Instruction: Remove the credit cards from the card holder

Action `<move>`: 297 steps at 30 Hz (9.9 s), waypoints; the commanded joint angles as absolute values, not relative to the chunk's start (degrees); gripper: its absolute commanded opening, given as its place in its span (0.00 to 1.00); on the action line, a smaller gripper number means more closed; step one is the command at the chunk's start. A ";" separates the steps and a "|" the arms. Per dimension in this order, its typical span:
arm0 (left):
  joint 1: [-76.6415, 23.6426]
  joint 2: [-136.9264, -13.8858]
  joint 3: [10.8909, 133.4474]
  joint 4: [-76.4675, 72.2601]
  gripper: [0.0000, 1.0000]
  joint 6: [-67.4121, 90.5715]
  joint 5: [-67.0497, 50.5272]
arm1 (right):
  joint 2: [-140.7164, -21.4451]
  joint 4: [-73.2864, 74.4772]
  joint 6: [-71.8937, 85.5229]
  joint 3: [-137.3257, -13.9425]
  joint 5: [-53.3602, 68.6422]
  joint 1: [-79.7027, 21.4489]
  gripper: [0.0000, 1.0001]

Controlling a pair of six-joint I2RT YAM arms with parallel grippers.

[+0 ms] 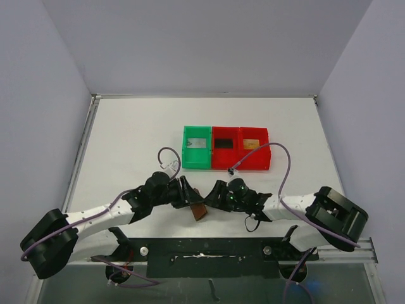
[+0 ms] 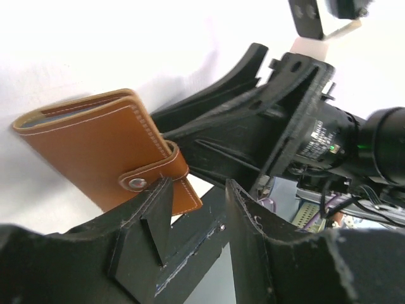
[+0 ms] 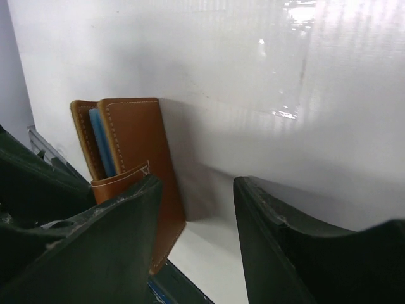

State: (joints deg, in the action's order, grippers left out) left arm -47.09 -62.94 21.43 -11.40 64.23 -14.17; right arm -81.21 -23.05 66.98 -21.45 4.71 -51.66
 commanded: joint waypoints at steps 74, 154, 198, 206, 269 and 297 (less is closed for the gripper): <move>-45.44 -36.75 19.04 15.56 0.81 60.95 13.30 | -97.59 29.45 63.10 -61.03 -28.05 -70.92 0.39; -47.98 -65.72 29.98 12.99 0.53 51.90 4.13 | -78.52 23.24 63.10 -44.02 -22.41 -60.70 0.24; -47.99 -61.26 28.19 10.92 0.56 53.45 4.14 | -75.08 13.81 59.50 -36.47 -13.71 -56.41 0.01; -47.84 -52.38 24.73 10.08 0.73 56.16 7.82 | -68.54 14.58 54.74 -37.45 -13.94 -56.46 0.00; -49.51 -61.96 21.09 -12.86 0.62 65.20 -3.87 | -63.22 4.51 55.68 -20.55 -0.43 -40.69 0.01; -51.43 -65.15 24.14 -8.29 0.60 64.08 -1.32 | -62.69 4.66 56.08 -20.30 -0.70 -40.69 0.01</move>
State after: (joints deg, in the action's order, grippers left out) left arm -51.07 -67.46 21.15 -9.87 65.34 -3.77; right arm -63.31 6.46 55.96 -19.99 0.01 -40.91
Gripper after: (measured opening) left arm 0.606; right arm 0.062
